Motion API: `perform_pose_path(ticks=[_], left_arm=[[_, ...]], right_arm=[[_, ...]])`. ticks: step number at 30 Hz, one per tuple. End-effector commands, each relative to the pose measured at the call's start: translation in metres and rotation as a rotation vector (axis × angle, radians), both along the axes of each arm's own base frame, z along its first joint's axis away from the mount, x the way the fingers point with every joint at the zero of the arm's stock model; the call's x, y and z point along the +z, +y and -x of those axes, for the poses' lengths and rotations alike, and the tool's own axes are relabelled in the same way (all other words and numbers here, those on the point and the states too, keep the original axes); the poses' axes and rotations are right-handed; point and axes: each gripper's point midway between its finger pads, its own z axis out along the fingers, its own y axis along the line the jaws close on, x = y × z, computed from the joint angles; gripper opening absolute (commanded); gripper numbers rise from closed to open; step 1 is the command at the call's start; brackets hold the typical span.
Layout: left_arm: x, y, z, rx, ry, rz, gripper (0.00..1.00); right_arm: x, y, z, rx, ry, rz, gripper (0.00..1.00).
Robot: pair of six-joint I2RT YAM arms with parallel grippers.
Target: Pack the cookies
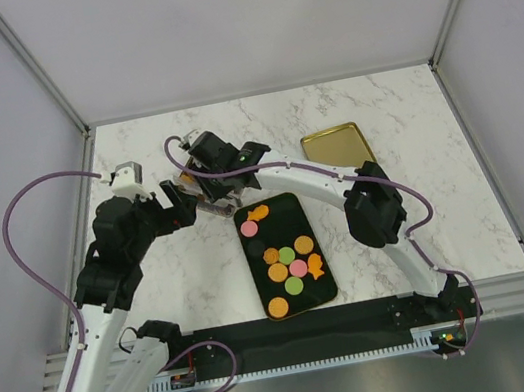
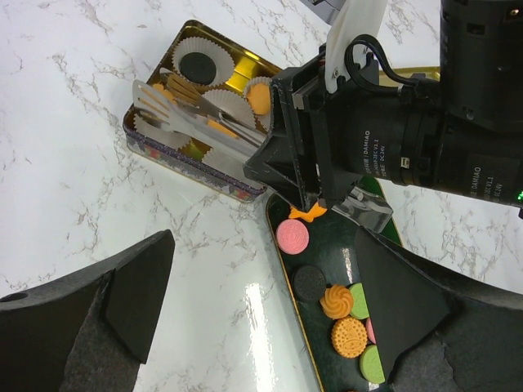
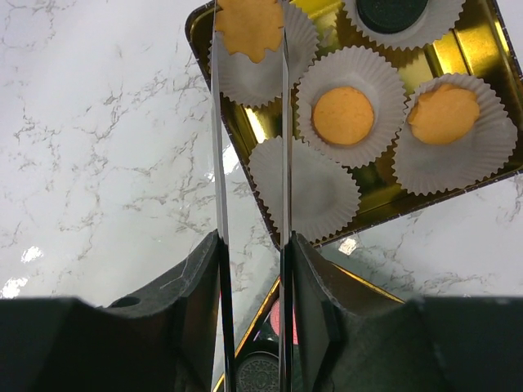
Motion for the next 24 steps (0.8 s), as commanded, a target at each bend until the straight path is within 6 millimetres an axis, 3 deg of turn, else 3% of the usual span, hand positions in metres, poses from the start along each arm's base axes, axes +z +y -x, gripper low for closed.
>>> perform_pose_path(ticks=[1,10,24], left_arm=[[0.007,0.000,-0.004,0.006,-0.032,0.019,1.00],[0.007,0.000,-0.005,0.006,-0.033,0.017,1.00],[0.006,0.000,-0.005,0.008,-0.030,0.017,1.00]], right_arm=[[0.017,0.006,-0.011,-0.031,-0.049,-0.041,0.43],[0.015,0.002,-0.007,-0.025,-0.041,-0.030,0.51],[0.022,-0.001,-0.001,-0.018,-0.046,-0.024,0.53]])
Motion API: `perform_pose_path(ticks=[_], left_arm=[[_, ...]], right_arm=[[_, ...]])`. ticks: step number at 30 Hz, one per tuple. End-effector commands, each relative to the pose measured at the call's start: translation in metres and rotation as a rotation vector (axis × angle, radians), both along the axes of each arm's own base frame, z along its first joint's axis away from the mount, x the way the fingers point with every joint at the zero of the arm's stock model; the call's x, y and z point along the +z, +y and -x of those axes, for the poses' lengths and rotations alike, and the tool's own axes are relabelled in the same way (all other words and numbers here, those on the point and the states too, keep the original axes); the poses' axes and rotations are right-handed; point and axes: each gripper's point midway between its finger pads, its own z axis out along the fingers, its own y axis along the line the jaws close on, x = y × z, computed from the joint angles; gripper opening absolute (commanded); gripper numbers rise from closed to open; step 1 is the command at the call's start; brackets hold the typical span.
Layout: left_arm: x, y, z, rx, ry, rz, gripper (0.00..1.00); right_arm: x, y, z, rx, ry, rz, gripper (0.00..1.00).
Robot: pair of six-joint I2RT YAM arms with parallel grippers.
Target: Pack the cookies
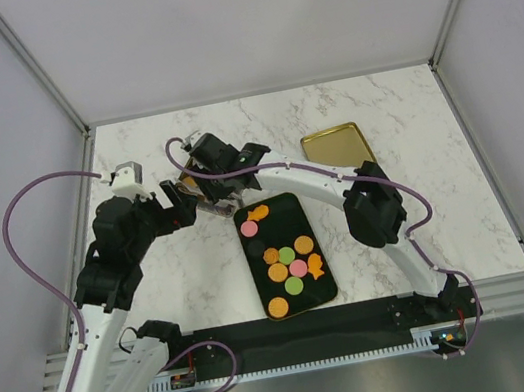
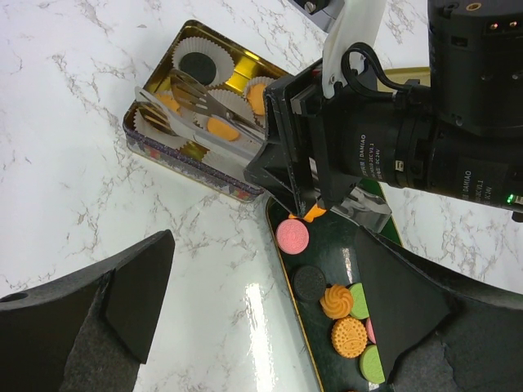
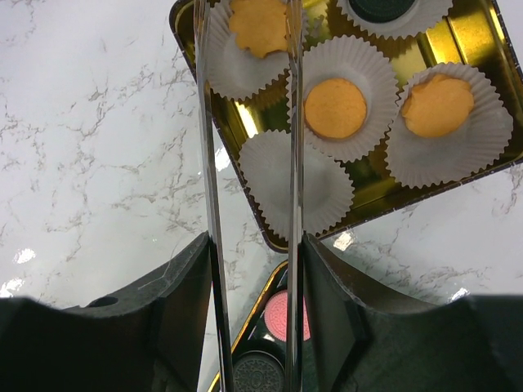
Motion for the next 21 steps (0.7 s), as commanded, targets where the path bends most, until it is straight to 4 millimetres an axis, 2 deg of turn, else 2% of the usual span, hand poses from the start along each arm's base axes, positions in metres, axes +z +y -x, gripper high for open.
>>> perform_pose_path(ticks=[1,6,9,10,14,15,16,17,18,19,20,21], left_arm=[[0.006,0.000,-0.005,0.008,-0.029,0.016,1.00],[0.008,0.001,-0.005,0.015,-0.037,0.017,1.00],[0.008,0.002,-0.005,0.016,-0.037,0.015,1.00],[0.008,0.002,-0.005,0.017,-0.037,0.016,1.00],[0.008,0.002,-0.004,0.019,-0.039,0.014,1.00],[0.009,0.002,-0.004,0.019,-0.042,0.015,1.00],[0.008,0.002,-0.004,0.019,-0.040,0.015,1.00],[0.008,0.002,-0.004,0.017,-0.038,0.017,1.00],[0.009,0.002,-0.004,0.016,-0.041,0.017,1.00],[0.009,0.002,-0.004,0.015,-0.040,0.017,1.00],[0.008,0.001,-0.004,0.012,-0.038,0.018,1.00],[0.008,0.001,-0.005,0.012,-0.038,0.019,1.00]], right_arm=[[0.034,0.001,-0.002,-0.006,-0.058,-0.047,0.53],[0.068,-0.010,-0.003,-0.024,-0.113,-0.062,0.53],[0.095,-0.023,-0.002,-0.043,-0.151,-0.082,0.53],[0.105,-0.032,0.001,-0.054,-0.159,-0.086,0.53],[0.117,-0.067,0.014,-0.088,-0.168,-0.065,0.53],[0.133,-0.078,0.022,-0.096,-0.184,-0.084,0.53],[0.132,-0.087,0.028,-0.095,-0.176,-0.073,0.53],[0.118,-0.098,0.037,-0.091,-0.151,-0.037,0.53],[0.131,-0.109,0.047,-0.086,-0.161,-0.050,0.54],[0.114,-0.123,0.059,-0.074,-0.122,-0.003,0.53],[0.112,-0.132,0.067,-0.069,-0.110,0.008,0.54],[0.121,-0.142,0.078,-0.059,-0.109,-0.002,0.54]])
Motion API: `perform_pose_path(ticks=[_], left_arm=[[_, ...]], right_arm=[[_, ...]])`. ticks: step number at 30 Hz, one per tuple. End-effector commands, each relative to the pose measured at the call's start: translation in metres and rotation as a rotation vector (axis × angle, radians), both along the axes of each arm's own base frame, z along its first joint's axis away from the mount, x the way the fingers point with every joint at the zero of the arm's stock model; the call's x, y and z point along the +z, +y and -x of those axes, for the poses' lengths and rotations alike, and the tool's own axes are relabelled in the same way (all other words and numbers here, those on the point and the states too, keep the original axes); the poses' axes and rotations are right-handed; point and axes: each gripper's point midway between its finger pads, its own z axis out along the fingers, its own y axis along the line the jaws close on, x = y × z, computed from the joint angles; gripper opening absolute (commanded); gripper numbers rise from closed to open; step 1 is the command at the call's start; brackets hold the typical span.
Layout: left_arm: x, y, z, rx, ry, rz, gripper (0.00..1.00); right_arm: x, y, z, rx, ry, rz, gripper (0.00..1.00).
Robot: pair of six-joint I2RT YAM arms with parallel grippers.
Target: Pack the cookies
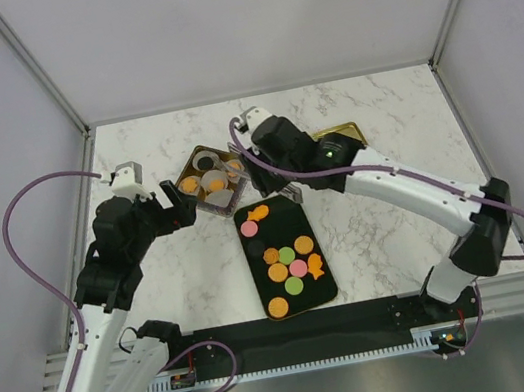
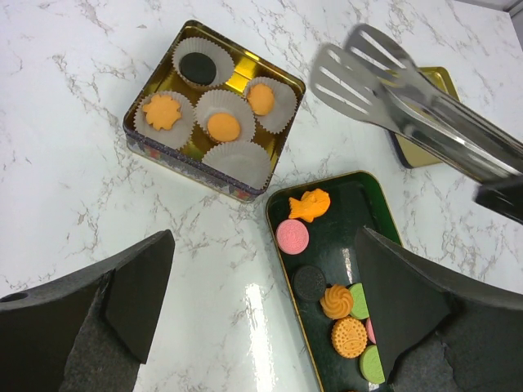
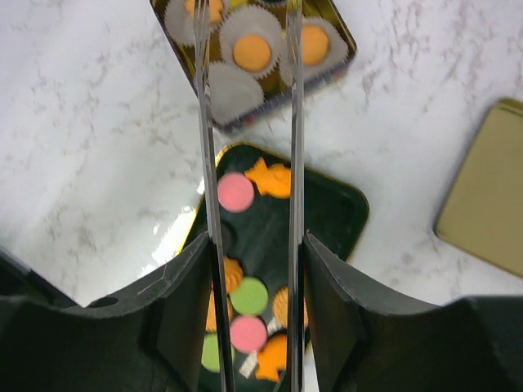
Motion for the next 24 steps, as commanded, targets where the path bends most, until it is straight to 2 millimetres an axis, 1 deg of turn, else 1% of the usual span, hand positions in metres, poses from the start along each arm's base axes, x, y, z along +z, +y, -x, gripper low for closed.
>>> perform_pose_path(ticks=[1,2,3,4,5,6,7,8,9,10,14,15,18,24], left_arm=[[0.008,0.001,-0.005,0.011,-0.035,0.019,1.00],[0.007,0.000,-0.006,0.008,-0.032,0.020,1.00],[0.007,0.000,-0.006,0.008,-0.033,0.020,1.00],[0.007,0.000,-0.006,0.008,-0.032,0.020,1.00],[0.007,-0.001,-0.006,0.005,-0.031,0.022,1.00],[0.006,0.000,-0.006,0.008,-0.030,0.020,1.00],[0.006,0.000,-0.007,0.007,-0.028,0.021,1.00],[0.006,-0.001,-0.007,0.005,-0.027,0.020,1.00],[0.006,0.000,-0.007,0.007,-0.028,0.022,1.00],[0.006,0.000,-0.007,0.007,-0.028,0.022,1.00],[0.005,0.000,-0.010,0.011,-0.020,0.021,1.00],[0.004,0.000,-0.009,0.011,-0.019,0.021,1.00],[0.003,0.000,-0.009,0.011,-0.019,0.021,1.00],[0.002,0.000,-0.010,0.011,-0.014,0.020,1.00]], right_arm=[[-0.017,-0.042,0.037,0.040,0.074,0.095,0.54],[-0.021,-0.050,0.045,0.046,0.090,0.113,0.54],[-0.017,-0.060,0.054,0.054,0.091,0.112,0.54],[-0.030,-0.071,0.068,0.072,0.128,0.164,0.54],[-0.033,-0.078,0.074,0.075,0.136,0.189,0.54],[-0.032,-0.084,0.081,0.080,0.133,0.201,0.54],[-0.043,-0.090,0.094,0.103,0.157,0.243,0.54],[-0.046,-0.092,0.099,0.117,0.166,0.254,0.54],[-0.046,-0.093,0.105,0.132,0.163,0.251,0.55],[-0.052,-0.095,0.109,0.141,0.177,0.262,0.56],[-0.065,-0.088,0.119,0.195,0.192,0.311,0.56],[-0.068,-0.084,0.124,0.219,0.192,0.321,0.57],[-0.075,-0.075,0.130,0.254,0.190,0.340,0.57],[-0.089,-0.063,0.133,0.287,0.195,0.372,0.60]])
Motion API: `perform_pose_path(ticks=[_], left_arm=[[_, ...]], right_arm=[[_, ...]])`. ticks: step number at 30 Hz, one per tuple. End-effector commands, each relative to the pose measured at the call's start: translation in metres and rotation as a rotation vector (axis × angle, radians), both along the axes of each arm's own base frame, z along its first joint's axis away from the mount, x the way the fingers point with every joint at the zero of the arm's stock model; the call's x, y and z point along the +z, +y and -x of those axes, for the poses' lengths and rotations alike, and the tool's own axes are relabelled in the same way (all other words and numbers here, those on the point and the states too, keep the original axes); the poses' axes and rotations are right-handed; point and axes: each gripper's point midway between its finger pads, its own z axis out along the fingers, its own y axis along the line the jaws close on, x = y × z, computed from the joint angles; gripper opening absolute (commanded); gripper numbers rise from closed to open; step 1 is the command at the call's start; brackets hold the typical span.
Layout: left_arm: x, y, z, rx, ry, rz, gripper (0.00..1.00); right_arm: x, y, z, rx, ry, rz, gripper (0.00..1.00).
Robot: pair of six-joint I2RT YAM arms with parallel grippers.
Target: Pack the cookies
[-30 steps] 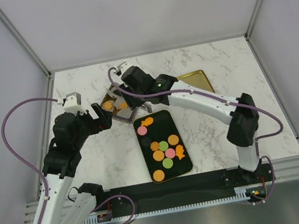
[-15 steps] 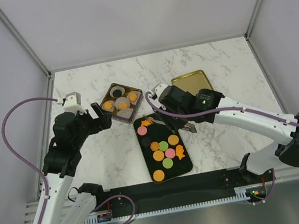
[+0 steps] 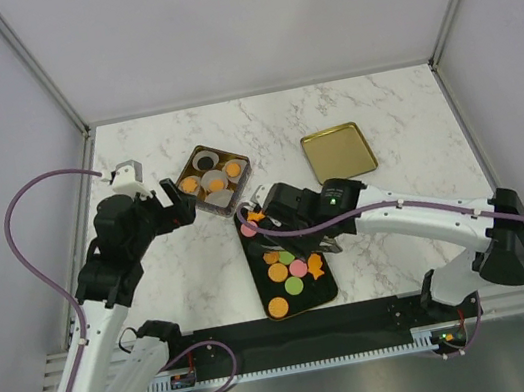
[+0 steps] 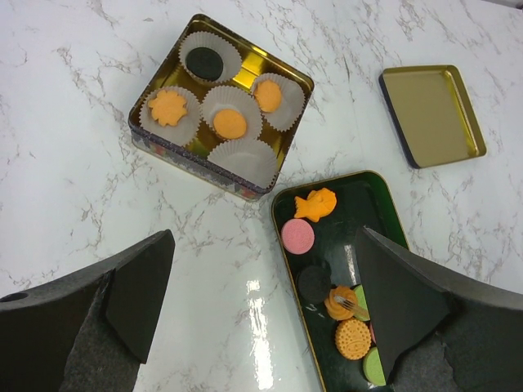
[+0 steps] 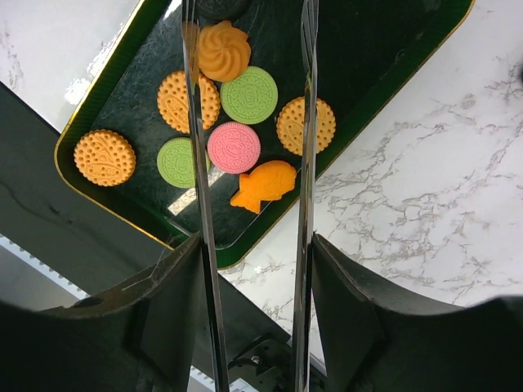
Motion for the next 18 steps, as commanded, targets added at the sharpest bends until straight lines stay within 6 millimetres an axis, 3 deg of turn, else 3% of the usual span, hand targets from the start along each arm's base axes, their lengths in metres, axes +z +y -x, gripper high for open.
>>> perform_pose_path(ticks=[1,18], left_arm=[[0.007,-0.003,-0.005,-0.002,-0.034,0.024,1.00],[0.005,-0.003,-0.006,-0.002,-0.027,0.022,1.00]], right_arm=[[-0.003,0.011,-0.004,0.028,-0.027,-0.004,0.60],[-0.026,0.037,-0.011,0.059,-0.027,0.011,0.61]])
